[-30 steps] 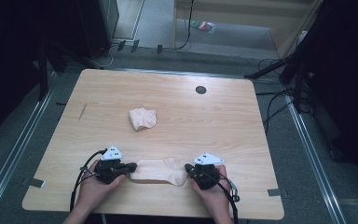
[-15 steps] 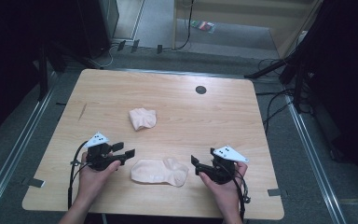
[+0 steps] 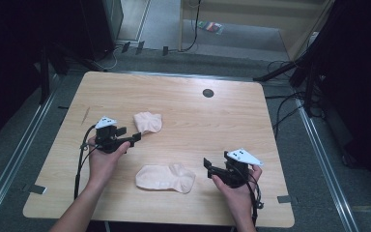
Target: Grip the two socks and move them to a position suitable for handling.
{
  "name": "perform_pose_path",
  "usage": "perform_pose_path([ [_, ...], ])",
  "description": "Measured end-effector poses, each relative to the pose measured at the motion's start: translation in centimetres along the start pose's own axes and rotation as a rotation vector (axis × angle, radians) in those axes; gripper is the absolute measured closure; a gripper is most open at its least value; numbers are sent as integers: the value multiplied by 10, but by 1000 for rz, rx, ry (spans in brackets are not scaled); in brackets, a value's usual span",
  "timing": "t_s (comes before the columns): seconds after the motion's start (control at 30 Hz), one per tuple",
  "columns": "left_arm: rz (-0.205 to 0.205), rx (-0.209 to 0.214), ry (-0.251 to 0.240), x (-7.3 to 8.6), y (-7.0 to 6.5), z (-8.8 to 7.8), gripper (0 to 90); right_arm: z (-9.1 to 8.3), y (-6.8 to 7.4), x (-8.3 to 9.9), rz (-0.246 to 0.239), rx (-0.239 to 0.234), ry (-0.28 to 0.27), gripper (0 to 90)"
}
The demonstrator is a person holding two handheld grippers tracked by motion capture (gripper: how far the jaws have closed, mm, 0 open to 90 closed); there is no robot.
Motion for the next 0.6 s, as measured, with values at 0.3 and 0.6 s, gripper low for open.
perform_pose_path([
  [0.3, -23, -89, 23, -20, 9, 35, 277, 2, -2, 1, 6, 4, 3, 164],
  [0.6, -6, -199, 133, -25, 12, 70, 342, 5, 0, 3, -5, 3, 12, 165],
])
Point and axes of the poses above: each handheld gripper's, and its own axes: z roughly forward along the jaws, x roughly out of its underside, y roughly to its left, the point moved 5 cm from there along z, roughly forward along the jaws, and after that the axes turned 1 degree about z, right-handed, at the moved point
